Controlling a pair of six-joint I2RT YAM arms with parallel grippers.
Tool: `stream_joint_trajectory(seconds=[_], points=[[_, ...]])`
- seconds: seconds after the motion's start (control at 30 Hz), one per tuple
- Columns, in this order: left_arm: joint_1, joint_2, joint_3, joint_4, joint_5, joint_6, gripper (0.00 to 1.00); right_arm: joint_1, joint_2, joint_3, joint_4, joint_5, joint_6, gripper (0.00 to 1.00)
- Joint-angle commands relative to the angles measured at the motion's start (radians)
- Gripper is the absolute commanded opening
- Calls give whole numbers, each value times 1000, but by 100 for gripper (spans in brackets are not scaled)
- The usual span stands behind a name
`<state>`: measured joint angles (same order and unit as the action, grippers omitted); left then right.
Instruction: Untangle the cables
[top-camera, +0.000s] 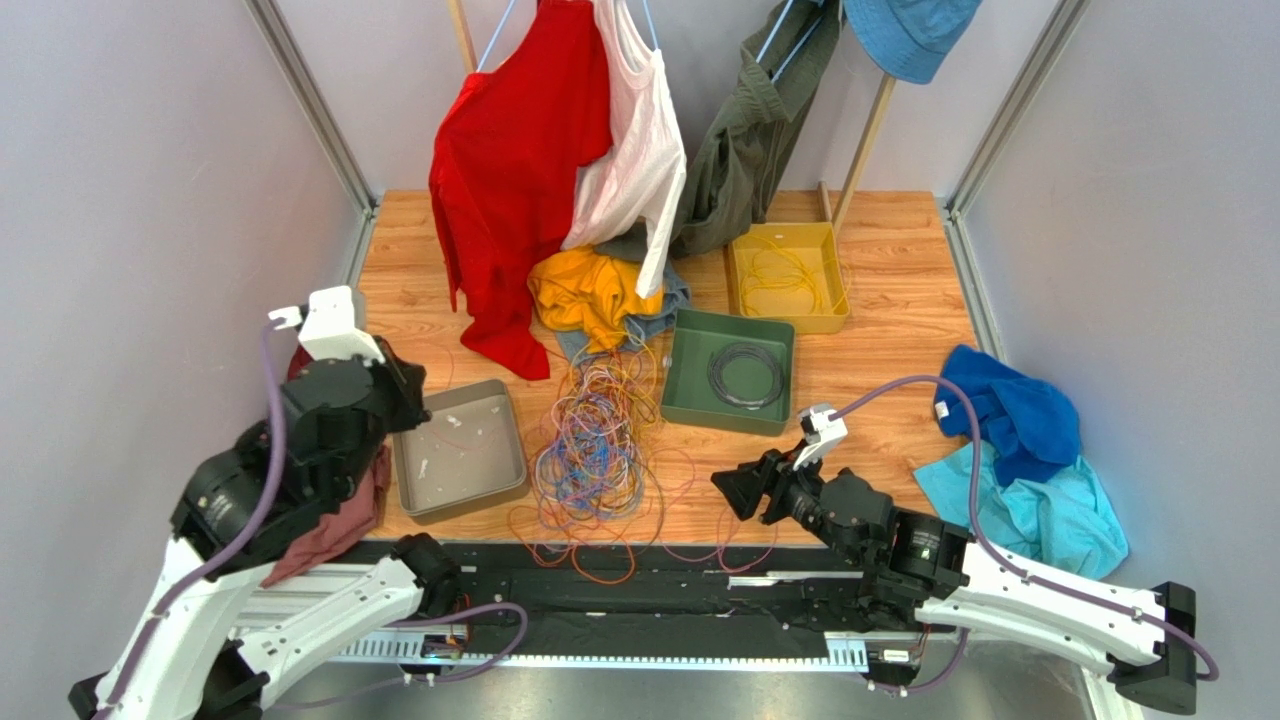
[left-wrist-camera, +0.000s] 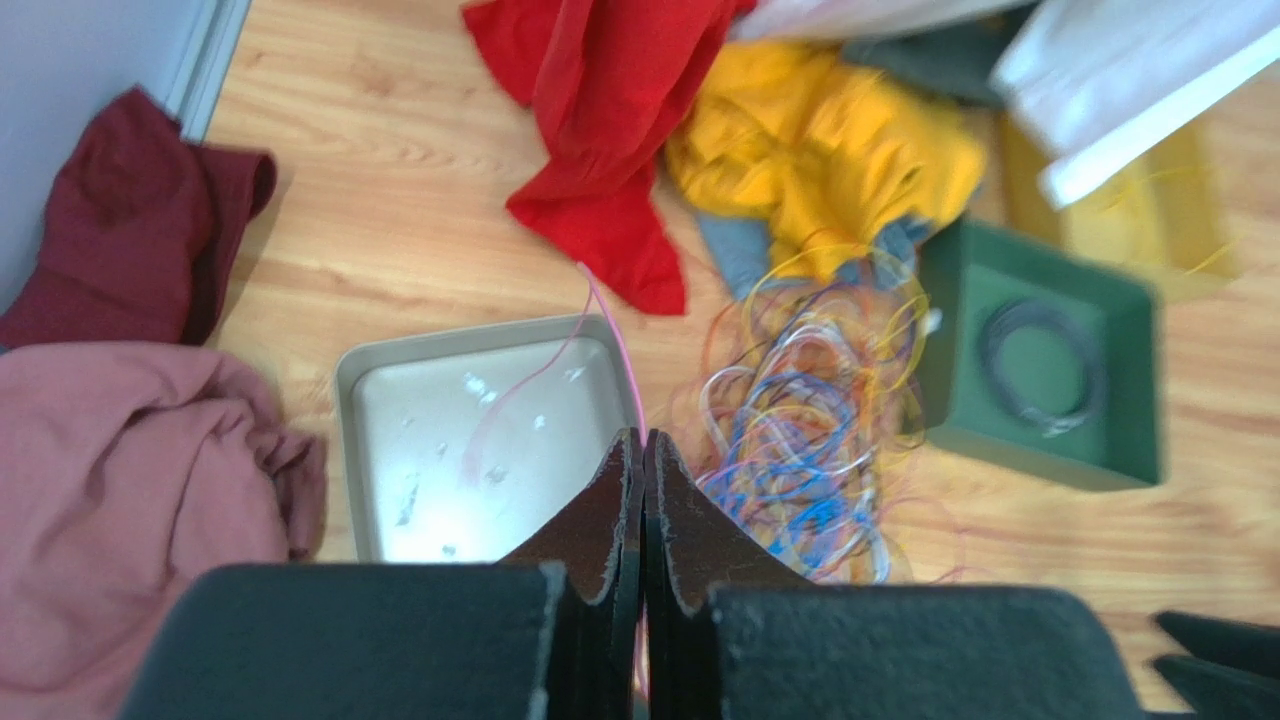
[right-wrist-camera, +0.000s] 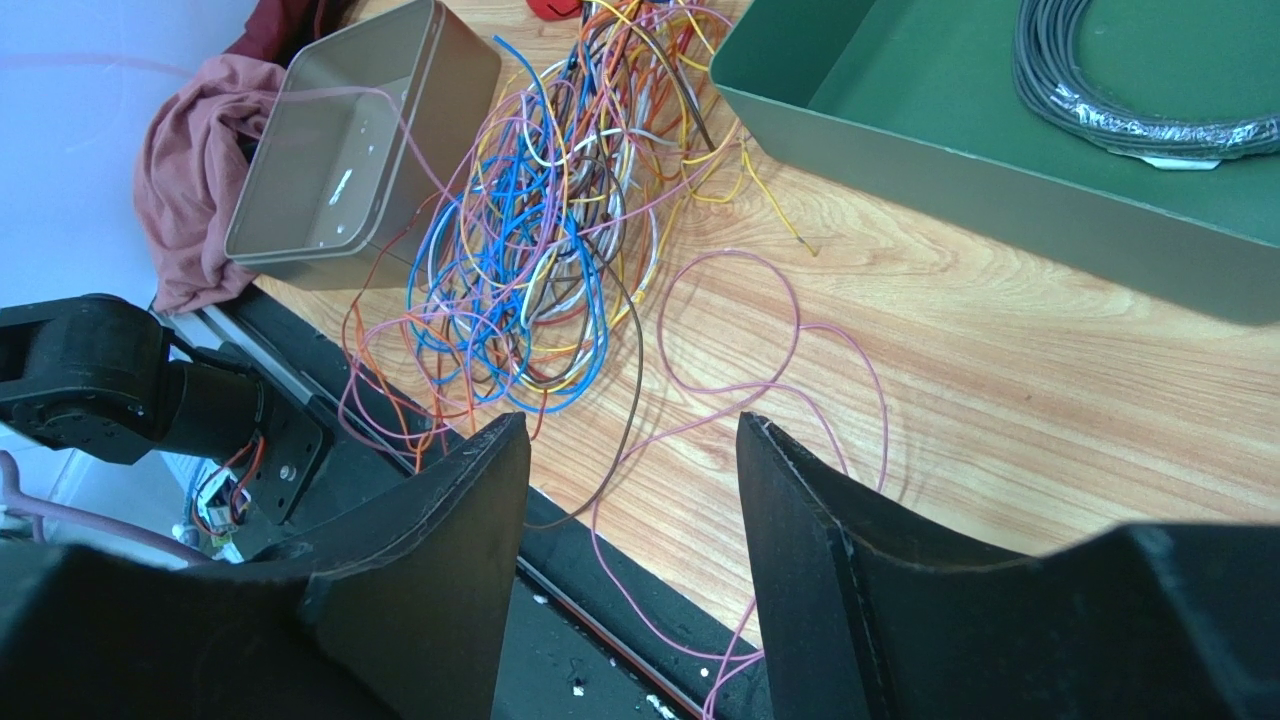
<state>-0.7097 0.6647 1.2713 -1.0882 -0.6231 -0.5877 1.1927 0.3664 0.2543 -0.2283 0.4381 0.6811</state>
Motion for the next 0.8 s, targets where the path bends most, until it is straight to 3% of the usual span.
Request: stream_joint_trajectory(seconds=[0.0, 0.23, 0.33, 0.43, 0.63, 0.77], points=[[6, 68, 175, 40, 39, 6, 0, 5, 8, -3, 17, 16, -20, 57], [6, 256, 646, 34, 56, 100, 0, 5, -14, -4, -2, 19, -14, 57], [6, 305, 750, 59, 98, 126, 0, 7, -12, -3, 20, 4, -29, 57], [6, 357, 813, 68, 183, 134, 0, 5, 25, -6, 152, -71, -73, 59], [6, 432, 870, 83, 299, 118, 0, 5, 267, -1, 537, -252, -158, 64], [6, 461, 893, 79, 329, 118, 0, 5, 576, 126, 604, -369, -170, 68]])
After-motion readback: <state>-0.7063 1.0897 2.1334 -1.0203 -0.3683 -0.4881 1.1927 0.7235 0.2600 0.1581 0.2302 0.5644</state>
